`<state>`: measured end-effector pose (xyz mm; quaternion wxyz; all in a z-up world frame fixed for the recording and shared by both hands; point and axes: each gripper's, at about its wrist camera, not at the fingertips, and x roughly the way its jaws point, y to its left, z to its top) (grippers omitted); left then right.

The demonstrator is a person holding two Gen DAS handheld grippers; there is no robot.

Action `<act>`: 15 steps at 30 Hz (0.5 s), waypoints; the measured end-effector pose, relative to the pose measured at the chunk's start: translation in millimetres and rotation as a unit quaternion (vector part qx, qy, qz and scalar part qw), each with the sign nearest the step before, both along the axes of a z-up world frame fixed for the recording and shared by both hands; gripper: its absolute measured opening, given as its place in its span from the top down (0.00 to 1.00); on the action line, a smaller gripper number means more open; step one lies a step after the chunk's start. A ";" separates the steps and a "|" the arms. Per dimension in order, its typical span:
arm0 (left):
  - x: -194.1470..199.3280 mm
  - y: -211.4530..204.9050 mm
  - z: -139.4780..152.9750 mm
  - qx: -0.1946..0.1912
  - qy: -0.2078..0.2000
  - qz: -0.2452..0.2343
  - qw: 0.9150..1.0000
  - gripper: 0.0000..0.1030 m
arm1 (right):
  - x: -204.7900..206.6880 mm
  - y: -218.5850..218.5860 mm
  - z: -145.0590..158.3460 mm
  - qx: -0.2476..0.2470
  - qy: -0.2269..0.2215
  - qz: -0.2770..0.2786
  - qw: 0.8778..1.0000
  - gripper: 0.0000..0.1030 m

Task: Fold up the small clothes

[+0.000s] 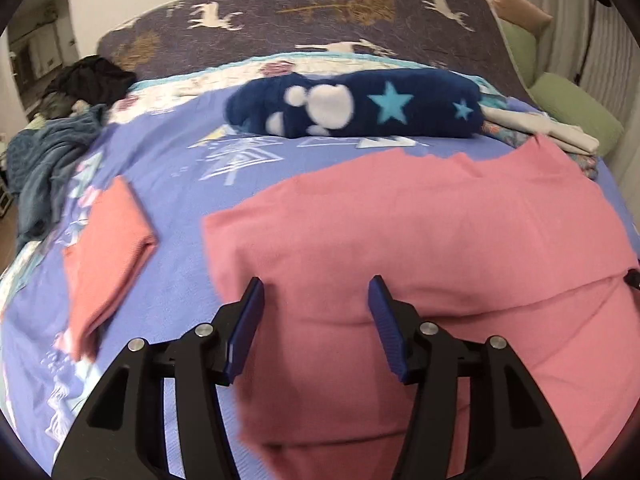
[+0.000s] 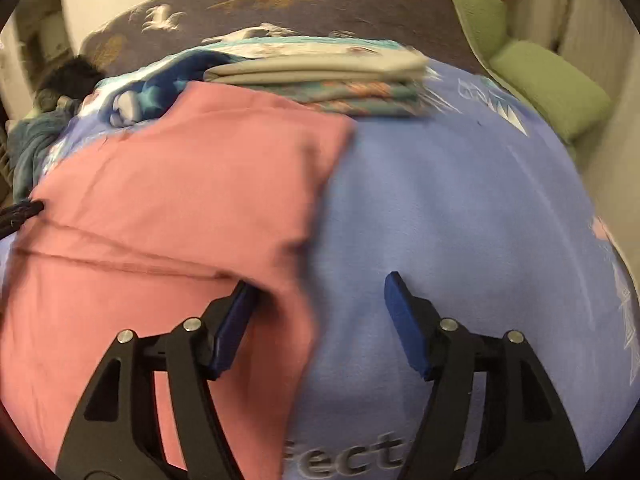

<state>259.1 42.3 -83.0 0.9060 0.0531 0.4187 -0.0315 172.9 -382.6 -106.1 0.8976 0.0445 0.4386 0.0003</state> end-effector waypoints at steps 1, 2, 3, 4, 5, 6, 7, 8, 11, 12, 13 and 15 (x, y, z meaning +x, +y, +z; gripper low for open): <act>-4.4 2.1 1.2 0.007 -0.002 0.001 1.000 0.46 | -3.8 -12.5 4.0 0.032 -0.006 -0.017 0.999 0.37; -12.9 6.3 3.1 0.012 -0.005 0.003 1.000 0.46 | -6.7 -20.5 6.9 0.045 -0.007 -0.032 0.998 0.37; -20.6 10.9 4.7 0.008 -0.007 0.004 1.000 0.46 | -10.8 -29.6 8.8 0.071 -0.008 -0.035 0.997 0.37; -29.1 16.2 6.4 -0.003 -0.008 0.003 1.000 0.46 | -13.7 -33.4 9.1 0.084 -0.007 -0.033 0.996 0.37; -39.0 22.4 8.4 -0.019 -0.010 0.003 1.000 0.46 | -18.2 -36.4 10.0 0.091 -0.008 -0.033 0.995 0.37; -51.4 29.3 9.5 -0.038 -0.010 0.002 0.999 0.46 | -22.7 -36.8 11.6 0.092 -0.010 -0.031 0.995 0.37; -57.2 32.5 9.6 -0.046 -0.010 0.001 0.999 0.45 | -27.3 -38.0 12.9 0.094 -0.015 -0.025 0.995 0.37; -65.6 36.6 8.7 -0.057 -0.007 0.001 0.998 0.45 | -30.9 -40.2 13.7 0.106 -0.019 -0.018 0.994 0.37; -74.5 40.8 6.5 -0.057 0.001 0.004 0.998 0.45 | -27.6 -47.0 15.2 0.162 -0.018 -0.013 0.987 0.37; -76.0 41.8 7.4 -0.054 -0.001 0.008 0.998 0.45 | -23.9 -50.5 16.8 0.179 -0.019 -0.012 0.984 0.37; -76.8 42.6 8.3 -0.056 -0.002 0.011 0.998 0.45 | -15.6 -52.9 18.2 0.206 -0.020 -0.006 0.978 0.37; -79.7 43.7 11.0 -0.073 -0.003 0.013 0.997 0.45 | 8.2 -60.3 19.2 0.240 -0.014 -0.005 0.971 0.37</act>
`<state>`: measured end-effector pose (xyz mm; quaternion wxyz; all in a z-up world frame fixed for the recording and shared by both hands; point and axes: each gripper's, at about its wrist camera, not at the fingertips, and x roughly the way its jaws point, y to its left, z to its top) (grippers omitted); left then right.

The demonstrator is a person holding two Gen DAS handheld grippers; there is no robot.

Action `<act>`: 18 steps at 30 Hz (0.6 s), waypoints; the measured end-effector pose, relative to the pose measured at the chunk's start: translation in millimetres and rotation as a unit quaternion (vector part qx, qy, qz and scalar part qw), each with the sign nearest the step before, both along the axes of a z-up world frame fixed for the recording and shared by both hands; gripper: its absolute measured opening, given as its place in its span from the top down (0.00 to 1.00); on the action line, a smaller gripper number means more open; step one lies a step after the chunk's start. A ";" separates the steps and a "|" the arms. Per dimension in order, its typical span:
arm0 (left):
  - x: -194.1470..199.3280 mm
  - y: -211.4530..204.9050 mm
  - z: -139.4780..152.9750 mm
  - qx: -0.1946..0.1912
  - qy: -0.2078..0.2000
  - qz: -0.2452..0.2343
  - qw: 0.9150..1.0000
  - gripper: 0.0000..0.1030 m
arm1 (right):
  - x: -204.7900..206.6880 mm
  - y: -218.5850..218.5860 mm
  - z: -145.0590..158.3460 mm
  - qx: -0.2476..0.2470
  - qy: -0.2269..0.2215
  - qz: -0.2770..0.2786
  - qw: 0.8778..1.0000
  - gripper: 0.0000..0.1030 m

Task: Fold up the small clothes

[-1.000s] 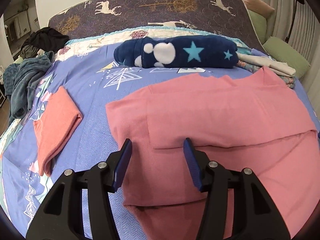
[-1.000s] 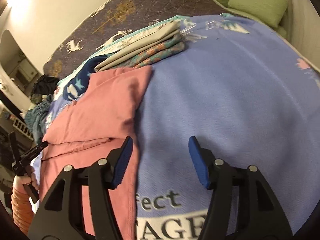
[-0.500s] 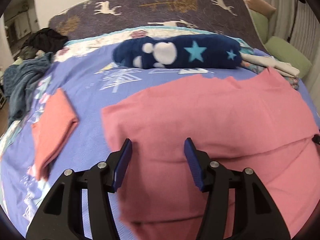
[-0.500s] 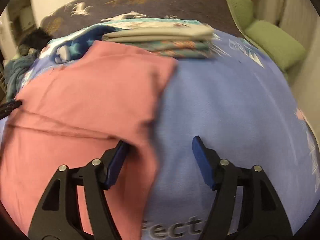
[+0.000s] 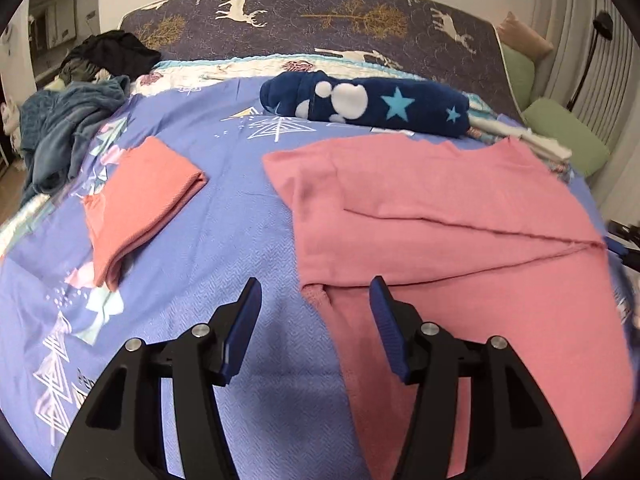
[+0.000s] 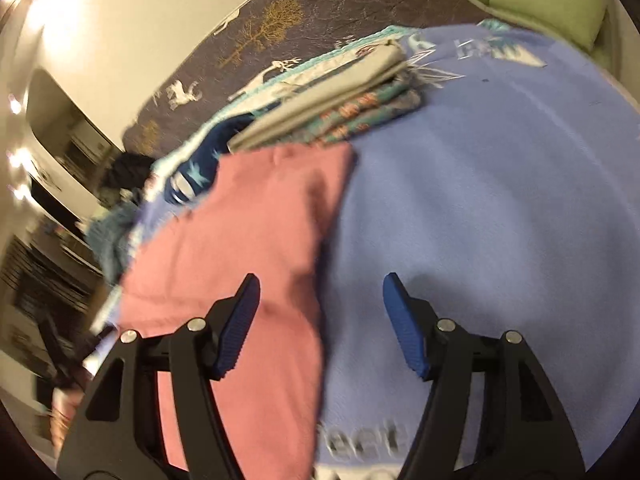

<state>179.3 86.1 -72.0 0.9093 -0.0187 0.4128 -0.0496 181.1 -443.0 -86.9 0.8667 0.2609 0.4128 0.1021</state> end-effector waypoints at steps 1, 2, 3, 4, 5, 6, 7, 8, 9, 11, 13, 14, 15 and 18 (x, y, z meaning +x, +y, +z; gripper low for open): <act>-1.5 -0.9 0.9 -0.008 -0.001 -0.001 1.000 0.44 | 11.2 -1.9 0.2 0.009 0.006 -0.003 1.000 0.36; -2.6 -2.7 0.9 -0.010 -0.001 -0.004 1.000 0.44 | 23.9 -5.9 -0.9 0.018 0.012 -0.008 1.000 0.36; -3.9 -6.7 -0.3 -0.005 0.000 -0.006 1.000 0.44 | 42.5 -10.7 -3.6 0.029 0.020 -0.016 0.999 0.36; -5.0 -9.6 -2.1 0.000 0.001 -0.008 1.000 0.44 | 53.3 -12.8 -6.1 0.034 0.025 -0.018 0.999 0.36; -5.3 -11.6 -4.0 0.002 0.004 -0.010 1.000 0.44 | 70.8 -14.4 -11.1 0.036 0.034 -0.021 0.999 0.36; -5.6 -13.4 -7.0 0.003 0.009 -0.011 1.000 0.44 | 79.4 -14.2 -13.9 0.034 0.038 -0.024 0.998 0.36; -5.3 -14.5 -10.7 0.003 0.014 -0.011 1.000 0.44 | 92.9 -12.3 -17.9 0.029 0.041 -0.025 0.998 0.36; -4.2 -15.7 -16.5 0.004 0.022 -0.012 1.000 0.44 | 101.8 -9.1 -18.3 0.022 0.034 -0.026 0.999 0.35; -2.9 -15.9 -21.6 0.003 0.028 -0.012 1.000 0.41 | 105.8 -6.3 -17.7 0.017 0.030 -0.025 0.999 0.39; -0.9 -13.3 -24.3 -0.008 0.025 -0.011 1.000 0.37 | 115.8 6.2 -17.8 0.001 0.035 -0.007 0.999 0.96; 1.0 -12.1 -25.8 -0.013 0.025 -0.010 1.000 0.35 | 116.8 14.6 -10.6 -0.042 0.019 -0.012 0.999 0.97; 1.1 -12.9 -27.1 -0.012 0.024 -0.010 1.000 0.34 | 115.4 16.1 -5.1 -0.071 -0.002 -0.016 0.997 0.97; 0.9 -13.8 -27.7 -0.010 0.023 -0.010 1.000 0.33 | 119.3 14.2 -6.5 -0.091 -0.003 -0.022 0.996 0.97; 0.1 -15.8 -28.0 -0.004 0.022 -0.010 1.000 0.33 | 129.3 3.9 -24.2 -0.073 0.018 -0.025 0.997 0.96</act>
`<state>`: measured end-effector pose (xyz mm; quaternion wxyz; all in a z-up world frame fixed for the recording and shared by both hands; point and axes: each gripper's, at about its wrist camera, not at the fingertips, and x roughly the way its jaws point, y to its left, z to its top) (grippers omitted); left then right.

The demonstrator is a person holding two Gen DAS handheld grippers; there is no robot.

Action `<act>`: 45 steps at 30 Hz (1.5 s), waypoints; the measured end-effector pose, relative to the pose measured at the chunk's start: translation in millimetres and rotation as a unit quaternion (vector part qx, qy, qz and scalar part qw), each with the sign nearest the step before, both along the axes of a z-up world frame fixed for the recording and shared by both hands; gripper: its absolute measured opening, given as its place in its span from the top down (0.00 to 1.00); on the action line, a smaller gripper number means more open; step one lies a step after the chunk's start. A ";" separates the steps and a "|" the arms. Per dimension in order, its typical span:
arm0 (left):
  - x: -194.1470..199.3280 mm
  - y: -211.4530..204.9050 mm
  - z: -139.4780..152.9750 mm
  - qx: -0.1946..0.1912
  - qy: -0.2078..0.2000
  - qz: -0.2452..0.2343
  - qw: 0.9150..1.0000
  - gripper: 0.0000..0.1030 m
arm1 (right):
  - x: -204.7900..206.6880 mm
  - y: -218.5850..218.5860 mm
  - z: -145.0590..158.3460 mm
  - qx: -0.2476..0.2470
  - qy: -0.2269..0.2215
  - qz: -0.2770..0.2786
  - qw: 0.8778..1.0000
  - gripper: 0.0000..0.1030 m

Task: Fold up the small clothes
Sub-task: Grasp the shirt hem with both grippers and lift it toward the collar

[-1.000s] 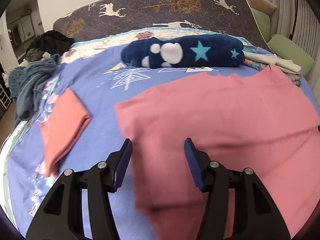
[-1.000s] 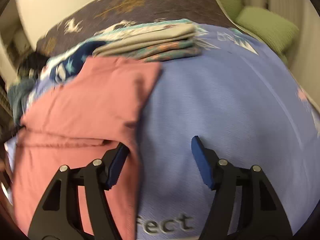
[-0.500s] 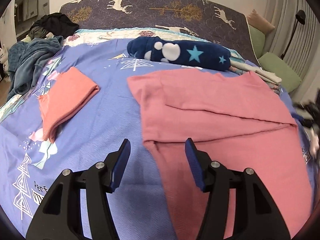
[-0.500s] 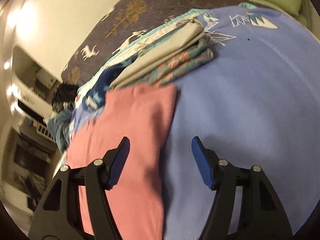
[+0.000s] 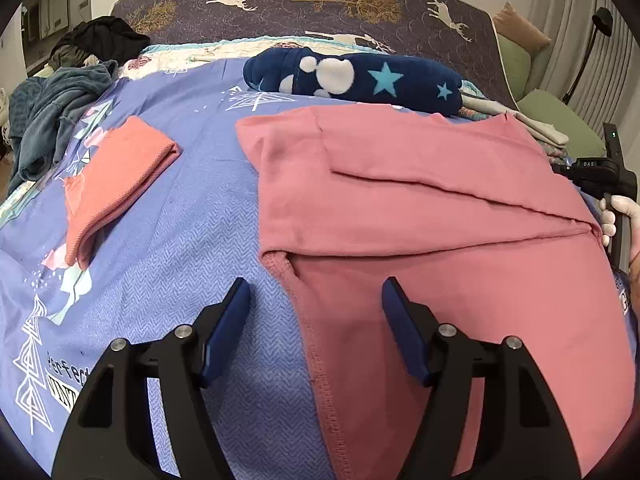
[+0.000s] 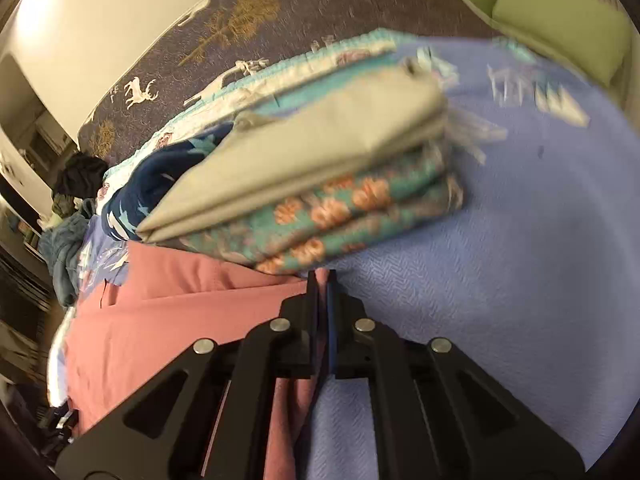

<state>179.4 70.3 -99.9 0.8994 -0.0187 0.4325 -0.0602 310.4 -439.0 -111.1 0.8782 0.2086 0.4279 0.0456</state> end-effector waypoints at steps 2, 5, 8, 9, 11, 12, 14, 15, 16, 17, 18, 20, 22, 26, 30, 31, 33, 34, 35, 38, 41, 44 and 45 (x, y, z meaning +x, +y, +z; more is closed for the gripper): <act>-0.2 1.9 0.0 -0.006 -0.001 0.001 1.000 0.33 | -4.6 -3.1 3.0 0.006 -0.010 -0.010 1.000 0.87; -0.7 2.7 0.4 -0.009 -0.002 0.002 1.000 0.32 | -29.0 -5.6 15.7 0.013 -0.023 -0.008 1.000 0.75; -2.3 2.5 1.6 -0.010 -0.004 0.002 1.000 0.32 | -68.9 3.1 29.5 0.041 -0.041 0.045 0.997 0.75; -2.7 3.0 2.1 -0.012 -0.005 0.003 1.000 0.32 | -83.1 9.4 30.9 0.053 -0.043 0.066 0.995 0.74; -4.8 4.8 3.9 -0.016 -0.004 0.009 1.000 0.32 | -110.7 29.9 23.1 0.027 -0.018 0.119 0.992 0.69; -7.1 5.4 5.1 -0.017 -0.003 0.011 1.000 0.32 | -121.5 39.7 14.4 -0.026 0.001 0.130 0.991 0.69; -17.8 7.3 9.1 -0.029 -0.002 0.008 1.000 0.32 | -144.2 47.6 10.4 -0.082 -0.029 0.141 0.986 0.74; -24.8 8.2 10.9 -0.036 -0.002 0.004 0.999 0.32 | -153.7 48.2 13.5 -0.092 -0.027 0.136 0.986 0.74; -32.9 8.7 12.6 -0.042 -0.001 -0.003 0.999 0.32 | -160.6 46.7 15.8 -0.100 -0.015 0.119 0.988 0.65; -44.7 9.0 14.4 -0.042 -0.003 -0.013 0.999 0.32 | -168.5 44.0 19.1 -0.098 -0.013 0.106 0.989 0.57; -56.6 9.6 15.7 -0.039 -0.005 -0.021 0.999 0.32 | -177.5 41.6 22.7 -0.087 -0.018 0.103 0.991 0.55; -77.3 12.4 15.3 -0.044 -0.003 -0.031 0.999 0.32 | -199.7 38.3 28.7 -0.064 -0.030 0.112 0.991 0.53; -94.9 15.8 11.9 -0.059 0.008 -0.039 0.997 0.32 | -218.3 36.2 31.2 -0.050 -0.032 0.113 0.992 0.52; -131.1 16.7 10.3 -0.071 0.014 -0.061 0.996 0.32 | -254.4 27.4 31.5 -0.015 -0.029 0.105 0.994 0.52; -161.3 11.4 10.6 -0.088 0.017 -0.103 0.991 0.32 | -292.4 17.7 27.4 0.014 -0.028 0.095 0.995 0.52; -167.9 9.6 10.2 -0.091 0.019 -0.112 0.989 0.32 | -303.0 15.7 26.2 0.023 -0.028 0.094 0.995 0.52; -182.6 6.2 9.3 -0.090 0.021 -0.128 0.988 0.32 | -321.4 13.6 23.1 0.039 -0.025 0.097 0.994 0.52; -190.9 5.1 9.3 -0.087 0.023 -0.133 0.987 0.32 | -329.3 13.7 21.9 0.043 -0.024 0.100 0.994 0.52; -197.0 4.4 9.5 -0.086 0.023 -0.138 0.986 0.32 | -338.1 13.6 20.5 0.046 -0.023 0.103 0.993 0.52; -218.2 4.3 11.0 -0.093 0.028 -0.154 0.983 0.32 | -369.5 15.1 16.2 0.059 -0.021 0.120 0.991 0.52; -239.8 6.8 10.9 -0.100 0.032 -0.169 0.980 0.32 | -400.8 12.9 10.1 0.072 -0.016 0.127 0.989 0.51; -258.7 12.9 9.1 -0.114 0.035 -0.174 0.977 0.32 | -428.4 5.9 8.3 0.095 -0.018 0.130 0.987 0.51; -263.9 16.3 8.3 -0.123 0.036 -0.174 0.976 0.32 | -436.2 3.9 8.2 0.101 -0.019 0.132 0.986 0.51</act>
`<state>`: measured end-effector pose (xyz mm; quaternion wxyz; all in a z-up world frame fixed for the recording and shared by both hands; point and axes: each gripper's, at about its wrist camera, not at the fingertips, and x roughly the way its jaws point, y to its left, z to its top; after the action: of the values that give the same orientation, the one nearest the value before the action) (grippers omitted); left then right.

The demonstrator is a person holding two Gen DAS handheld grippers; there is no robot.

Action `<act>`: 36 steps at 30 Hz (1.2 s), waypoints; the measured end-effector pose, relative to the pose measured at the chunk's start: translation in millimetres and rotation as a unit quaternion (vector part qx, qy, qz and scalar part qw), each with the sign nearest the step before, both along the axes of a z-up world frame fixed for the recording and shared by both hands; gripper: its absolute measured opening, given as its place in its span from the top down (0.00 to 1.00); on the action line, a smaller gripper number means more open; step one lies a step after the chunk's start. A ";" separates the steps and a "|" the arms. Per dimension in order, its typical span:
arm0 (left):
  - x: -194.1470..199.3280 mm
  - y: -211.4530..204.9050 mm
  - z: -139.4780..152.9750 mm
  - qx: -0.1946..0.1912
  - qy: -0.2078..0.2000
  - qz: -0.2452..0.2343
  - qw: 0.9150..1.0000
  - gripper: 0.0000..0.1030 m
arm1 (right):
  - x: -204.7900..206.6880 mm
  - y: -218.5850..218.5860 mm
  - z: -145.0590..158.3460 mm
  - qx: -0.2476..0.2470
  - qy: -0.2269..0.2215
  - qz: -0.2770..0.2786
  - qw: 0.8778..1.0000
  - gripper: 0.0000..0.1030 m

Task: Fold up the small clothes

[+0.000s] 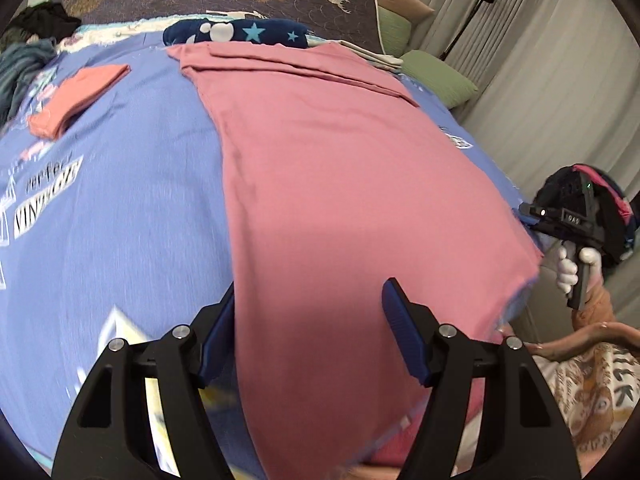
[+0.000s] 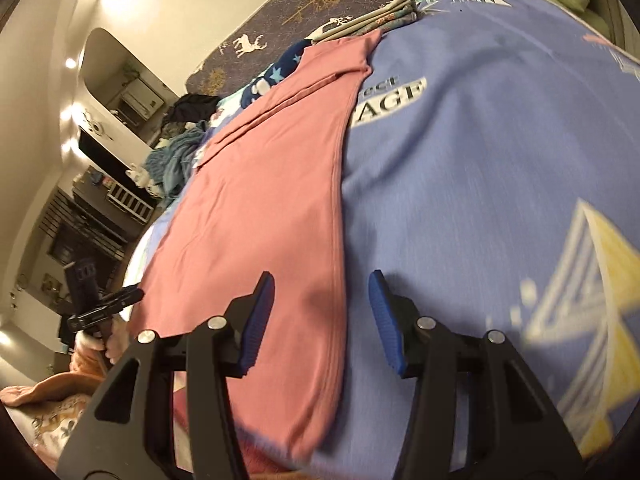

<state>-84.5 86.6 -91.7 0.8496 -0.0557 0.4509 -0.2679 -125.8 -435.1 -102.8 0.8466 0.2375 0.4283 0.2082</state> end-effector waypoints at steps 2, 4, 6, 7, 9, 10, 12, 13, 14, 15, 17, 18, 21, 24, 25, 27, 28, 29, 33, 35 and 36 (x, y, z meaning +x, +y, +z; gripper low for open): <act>-10.7 7.7 -1.0 -0.019 0.007 0.002 1.000 0.32 | -14.1 -4.2 0.3 0.009 0.002 0.004 1.000 0.51; -21.4 15.7 -0.9 -0.030 0.012 0.007 0.999 0.32 | -27.2 -7.2 0.6 0.014 0.004 0.006 1.000 0.51; -27.2 18.9 -0.8 -0.037 0.014 0.008 0.999 0.32 | -35.1 -7.7 0.4 0.018 0.006 0.011 1.000 0.51; -28.7 19.4 -1.5 -0.040 0.013 0.007 0.999 0.32 | -38.5 -5.8 0.6 0.018 0.005 0.021 1.000 0.49; -24.3 18.8 -4.2 -0.050 0.015 0.009 0.999 0.32 | -37.0 -2.7 0.0 0.014 0.002 0.035 0.999 0.46; -20.0 18.3 -5.2 -0.062 0.016 0.008 0.998 0.32 | -33.2 0.4 -0.7 0.016 0.003 0.044 0.999 0.44; -11.1 18.5 -7.6 -0.086 0.020 0.007 0.996 0.43 | -22.2 5.0 -3.5 0.036 0.004 0.062 0.997 0.43; -7.9 19.6 -9.2 -0.093 0.024 0.010 0.995 0.50 | -20.8 5.5 -4.7 0.045 0.006 0.066 0.997 0.43; -2.8 21.6 -12.4 -0.100 0.031 0.021 0.994 0.67 | -16.7 6.2 -5.6 0.053 0.007 0.067 0.996 0.44; 0.2 25.0 -15.0 -0.108 0.038 0.034 0.993 0.89 | -13.7 7.2 -5.1 0.055 0.007 0.065 0.996 0.48; 6.0 35.2 -23.7 -0.151 0.064 0.059 0.985 0.97 | -12.1 8.1 -6.3 0.026 0.017 0.039 0.999 0.97; 6.0 37.7 -24.7 -0.167 0.065 0.067 0.982 0.98 | -11.9 7.7 -8.1 0.020 0.025 0.027 0.999 0.96; -5.3 36.0 -6.9 -0.187 0.026 0.069 0.980 0.98 | -20.8 -0.6 6.1 0.087 -0.007 0.013 0.996 0.97; -21.1 35.2 38.4 -0.235 -0.041 0.050 0.970 0.98 | -32.2 -15.9 37.7 0.168 -0.065 0.015 0.984 0.97; -26.4 35.4 54.7 -0.252 -0.065 0.043 0.965 0.98 | -34.7 -18.9 47.5 0.181 -0.082 0.017 0.980 0.97; -33.6 37.4 76.6 -0.279 -0.093 0.038 0.955 0.99 | -42.8 -25.0 69.7 0.199 -0.119 0.015 0.973 0.97; -36.6 38.2 86.0 -0.295 -0.105 0.033 0.949 0.99 | -45.4 -27.0 77.0 0.210 -0.132 0.015 0.968 0.97; -44.0 39.2 97.4 -0.313 -0.122 0.026 0.942 0.99 | -48.9 -29.3 83.9 0.228 -0.147 0.018 0.962 0.97; -85.2 41.2 133.1 -0.311 -0.184 0.009 0.932 0.98 | -91.7 -48.3 125.6 0.247 -0.232 0.013 0.941 0.97; -101.7 40.3 143.4 -0.295 -0.208 0.009 0.933 0.98 | -105.2 -51.7 141.7 0.214 -0.257 0.006 0.942 0.97; -104.0 39.1 145.5 -0.291 -0.212 0.009 0.933 0.98 | -112.3 -52.4 147.2 0.191 -0.265 0.002 0.945 0.97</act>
<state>-188.5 125.7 53.8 0.8745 -0.2466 0.1616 -0.3851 -238.0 -487.5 44.4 0.8676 0.3304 0.1413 0.3437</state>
